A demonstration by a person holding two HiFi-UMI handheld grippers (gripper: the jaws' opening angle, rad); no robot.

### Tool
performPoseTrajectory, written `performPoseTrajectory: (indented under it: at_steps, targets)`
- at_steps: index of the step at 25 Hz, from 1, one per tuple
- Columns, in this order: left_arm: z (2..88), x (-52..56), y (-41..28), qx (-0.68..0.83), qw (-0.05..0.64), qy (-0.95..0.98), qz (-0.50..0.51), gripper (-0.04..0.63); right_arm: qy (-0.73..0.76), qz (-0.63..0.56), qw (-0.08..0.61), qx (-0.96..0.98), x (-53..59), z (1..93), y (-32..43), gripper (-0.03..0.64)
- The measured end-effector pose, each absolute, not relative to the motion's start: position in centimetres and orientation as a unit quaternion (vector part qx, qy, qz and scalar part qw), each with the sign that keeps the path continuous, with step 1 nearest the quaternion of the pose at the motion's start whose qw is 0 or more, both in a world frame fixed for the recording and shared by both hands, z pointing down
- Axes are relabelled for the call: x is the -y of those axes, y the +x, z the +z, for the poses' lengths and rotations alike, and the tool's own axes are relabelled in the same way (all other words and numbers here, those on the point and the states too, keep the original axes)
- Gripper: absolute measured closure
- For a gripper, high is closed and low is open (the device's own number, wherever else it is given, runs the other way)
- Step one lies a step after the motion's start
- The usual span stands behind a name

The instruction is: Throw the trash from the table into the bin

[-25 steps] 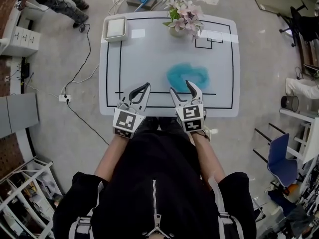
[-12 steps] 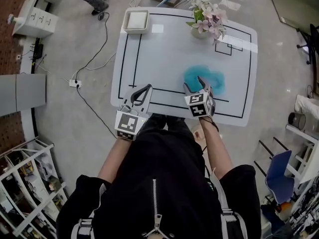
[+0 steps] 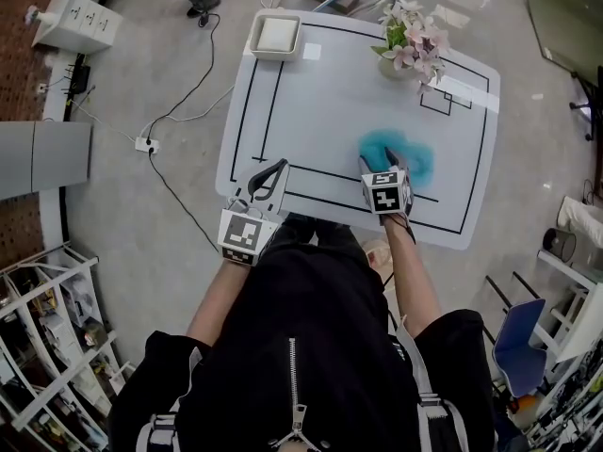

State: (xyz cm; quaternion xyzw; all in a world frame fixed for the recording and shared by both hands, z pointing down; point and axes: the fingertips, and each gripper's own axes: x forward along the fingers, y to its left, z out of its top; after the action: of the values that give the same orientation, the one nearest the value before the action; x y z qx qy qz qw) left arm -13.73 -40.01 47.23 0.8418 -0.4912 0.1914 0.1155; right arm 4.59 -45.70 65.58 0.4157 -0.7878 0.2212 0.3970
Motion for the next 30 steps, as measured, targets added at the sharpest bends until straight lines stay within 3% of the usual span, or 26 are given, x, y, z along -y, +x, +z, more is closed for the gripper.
performPoseTrajectory:
  at_steps: [11, 17, 20, 24, 30]
  targets:
    - [47.7, 39.5, -13.9, 0.492, 0.117, 0.840, 0.195, 0.589, 0.390, 0.237, 0.433, 0.777, 43.7, 67.6, 4.8, 0.360]
    - [47.5, 39.6, -13.6, 0.484, 0.113, 0.846, 0.192, 0.589, 0.378, 0.233, 0.452, 0.773, 43.4, 67.7, 4.5, 0.399]
    - [47.6, 39.6, -13.6, 0.481, 0.113, 0.848, 0.190, 0.589, 0.376, 0.229, 0.457, 0.773, 43.1, 67.6, 4.3, 0.443]
    - [47.3, 39.8, -13.2, 0.474, 0.112, 0.854, 0.184, 0.589, 0.359, 0.210, 0.479, 0.773, 41.9, 67.6, 3.9, 0.562]
    - [47.2, 40.0, -12.6, 0.461, 0.107, 0.864, 0.173, 0.589, 0.362, 0.183, 0.481, 0.777, 40.5, 67.7, 3.1, 0.589]
